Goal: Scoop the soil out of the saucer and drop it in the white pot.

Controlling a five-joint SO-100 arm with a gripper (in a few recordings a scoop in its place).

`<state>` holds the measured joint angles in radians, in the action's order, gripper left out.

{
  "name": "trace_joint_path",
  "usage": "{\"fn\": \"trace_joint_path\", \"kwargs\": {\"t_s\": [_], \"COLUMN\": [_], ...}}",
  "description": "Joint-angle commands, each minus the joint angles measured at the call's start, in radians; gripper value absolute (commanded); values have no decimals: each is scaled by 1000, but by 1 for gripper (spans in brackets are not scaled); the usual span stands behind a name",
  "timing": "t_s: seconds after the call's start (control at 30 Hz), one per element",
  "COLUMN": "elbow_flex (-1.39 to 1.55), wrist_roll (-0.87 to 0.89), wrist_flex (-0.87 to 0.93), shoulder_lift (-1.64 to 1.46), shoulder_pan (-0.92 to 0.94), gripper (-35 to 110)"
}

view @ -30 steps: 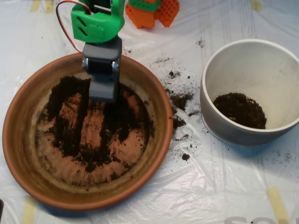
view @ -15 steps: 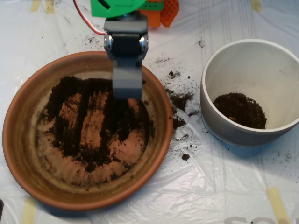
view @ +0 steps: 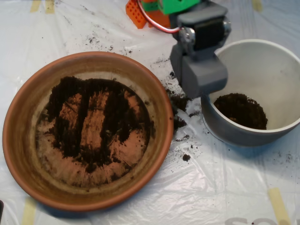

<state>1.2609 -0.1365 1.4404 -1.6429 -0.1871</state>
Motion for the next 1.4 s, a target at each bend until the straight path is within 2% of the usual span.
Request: {"fn": "trace_joint_path", "kwargs": {"t_s": [0.0,0.3,0.43,0.5,1.0,1.17,1.37], "elbow_flex": [-152,-313,-299,-273,-138,-241,-379], "wrist_roll": [-23,-37,-41,-43,-51,-8,23], "wrist_flex": [31,86,95,89,60,97,155], "shoulder_lift": [5,123,130,120,35,31,49], "shoulder_pan": [-104,-264,-273,-265,-265,-215,-63], "gripper": [0,1,26,30,32,33,35]}}
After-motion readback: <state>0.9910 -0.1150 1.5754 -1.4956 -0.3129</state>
